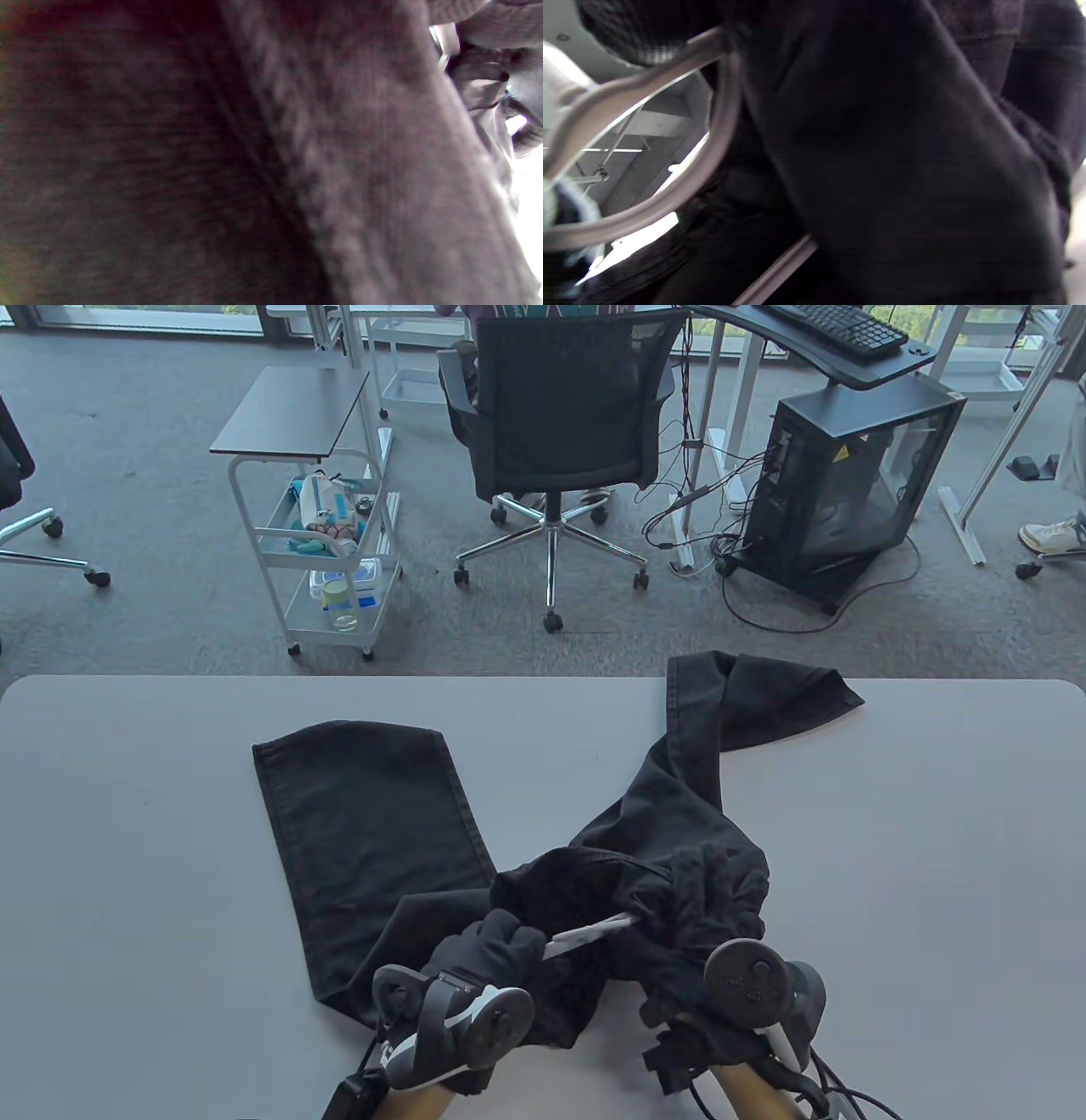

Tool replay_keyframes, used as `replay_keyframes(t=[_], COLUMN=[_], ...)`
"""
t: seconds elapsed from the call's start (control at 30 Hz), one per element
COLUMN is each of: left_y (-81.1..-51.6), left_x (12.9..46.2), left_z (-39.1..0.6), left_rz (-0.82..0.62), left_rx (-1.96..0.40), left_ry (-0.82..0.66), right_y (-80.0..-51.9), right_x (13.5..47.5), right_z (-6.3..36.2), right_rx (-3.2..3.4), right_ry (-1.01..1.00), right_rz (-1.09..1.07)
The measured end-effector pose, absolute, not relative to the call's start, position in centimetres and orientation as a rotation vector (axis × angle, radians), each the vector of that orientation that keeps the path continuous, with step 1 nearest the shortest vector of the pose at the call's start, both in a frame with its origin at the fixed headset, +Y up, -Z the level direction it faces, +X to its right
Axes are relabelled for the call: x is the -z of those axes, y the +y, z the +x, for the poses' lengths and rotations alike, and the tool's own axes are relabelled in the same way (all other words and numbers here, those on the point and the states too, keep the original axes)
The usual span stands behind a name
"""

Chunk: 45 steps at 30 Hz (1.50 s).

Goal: Remove trousers from gray hanger

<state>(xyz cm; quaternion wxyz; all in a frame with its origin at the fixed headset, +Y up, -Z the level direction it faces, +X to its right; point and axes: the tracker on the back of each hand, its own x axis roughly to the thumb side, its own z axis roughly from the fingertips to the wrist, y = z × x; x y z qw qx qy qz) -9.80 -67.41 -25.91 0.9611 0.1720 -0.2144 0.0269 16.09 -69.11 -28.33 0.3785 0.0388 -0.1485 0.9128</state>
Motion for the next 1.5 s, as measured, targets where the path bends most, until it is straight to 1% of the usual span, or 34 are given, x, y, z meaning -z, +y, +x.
replay_keyframes(t=[0.2,0.3,0.4,0.43,0.47,0.5,0.53,0.57,0.63,0.7,0.87,0.93,0.97,1.1,1.17,1.2,1.4,1.5], left_y=[-67.1,-66.6,-66.2,-66.2,-66.2,-66.2,-66.3,-66.3,-66.2,-66.2,-66.6,-66.8,-66.9,-67.6,-68.2,-68.5,-68.7,-68.6], left_x=[26.0,26.0,26.0,25.9,26.0,26.1,26.2,26.2,26.1,26.2,27.2,27.7,27.7,28.4,29.1,29.4,30.3,30.9], left_z=[-10.1,-10.5,-10.3,-10.2,-10.4,-10.7,-11.1,-11.4,-12.0,-12.5,-13.6,-14.3,-14.6,-15.3,-15.8,-16.2,-17.2,-17.6], left_rz=[0.348,0.387,0.398,0.403,0.418,0.415,0.428,0.478,0.581,0.601,0.500,0.435,0.446,0.439,0.399,0.395,0.425,0.414], left_rx=[-0.039,-0.014,-0.007,0.005,0.007,-0.001,-0.001,0.022,0.049,0.073,-0.057,-0.074,-0.095,-0.175,-0.245,-0.303,-0.374,-0.411], left_ry=[-0.454,-0.457,-0.455,-0.457,-0.444,-0.435,-0.432,-0.425,-0.398,-0.382,-0.310,-0.236,-0.222,-0.229,-0.274,-0.293,-0.313,-0.330], right_y=[-70.2,-71.5,-72.7,-72.9,-72.8,-72.6,-72.5,-72.4,-72.5,-72.6,-72.3,-72.3,-72.3,-72.9,-73.4,-73.6,-74.3,-75.0], right_x=[29.7,30.7,31.8,31.9,31.8,31.9,32.1,32.1,32.1,32.1,31.7,31.5,31.4,30.8,30.7,30.7,31.3,31.6], right_z=[19.6,21.6,23.2,23.4,23.6,23.7,23.8,23.8,23.8,23.5,23.3,23.5,23.4,23.3,23.4,23.3,22.6,21.9], right_rx=[-2.217,-2.123,-1.932,-1.900,-1.940,-1.954,-1.917,-1.871,-1.814,-1.740,-1.591,-1.522,-1.488,-1.326,-1.181,-1.146,-0.914,-0.770], right_ry=[-0.286,-0.161,0.005,-0.043,-0.180,-0.249,-0.213,-0.174,-0.210,-0.189,-0.280,-0.307,-0.309,-0.291,-0.240,-0.220,-0.107,-0.032], right_rz=[-0.019,-0.032,0.051,0.072,0.044,0.019,0.044,0.058,0.031,0.035,-0.026,-0.066,-0.086,-0.216,-0.254,-0.246,-0.139,-0.096])
